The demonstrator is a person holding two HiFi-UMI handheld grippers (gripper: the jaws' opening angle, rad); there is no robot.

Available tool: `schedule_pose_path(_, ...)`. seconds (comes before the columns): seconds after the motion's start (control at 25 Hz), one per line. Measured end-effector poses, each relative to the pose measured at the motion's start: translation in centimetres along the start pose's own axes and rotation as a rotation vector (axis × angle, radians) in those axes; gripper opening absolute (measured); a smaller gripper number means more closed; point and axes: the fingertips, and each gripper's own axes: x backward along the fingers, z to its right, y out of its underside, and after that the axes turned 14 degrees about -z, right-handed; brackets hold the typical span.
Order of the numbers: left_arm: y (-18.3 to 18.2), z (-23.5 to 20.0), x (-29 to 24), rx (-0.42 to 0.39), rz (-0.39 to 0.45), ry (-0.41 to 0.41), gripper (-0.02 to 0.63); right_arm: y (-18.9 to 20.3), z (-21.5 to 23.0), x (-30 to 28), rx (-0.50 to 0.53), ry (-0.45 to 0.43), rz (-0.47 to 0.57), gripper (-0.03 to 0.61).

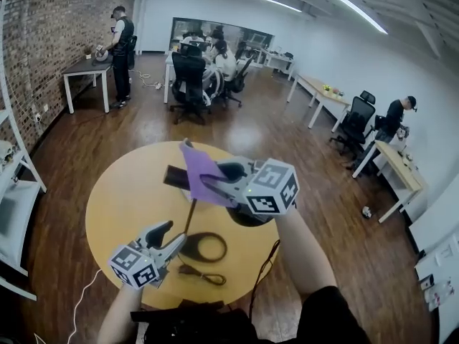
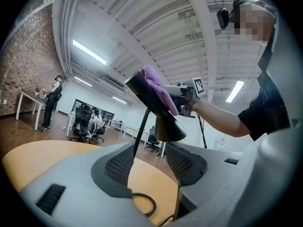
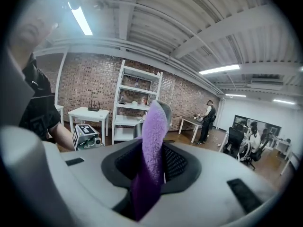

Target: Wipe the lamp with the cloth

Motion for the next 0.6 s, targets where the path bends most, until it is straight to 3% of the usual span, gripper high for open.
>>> schedule_pose_path(0.6, -0.2, 1.3, -3.7, -0.020, -0.036, 0.000, 0.209, 8.9, 2.2, 7.3, -0.101, 0.131, -0.042, 0.104)
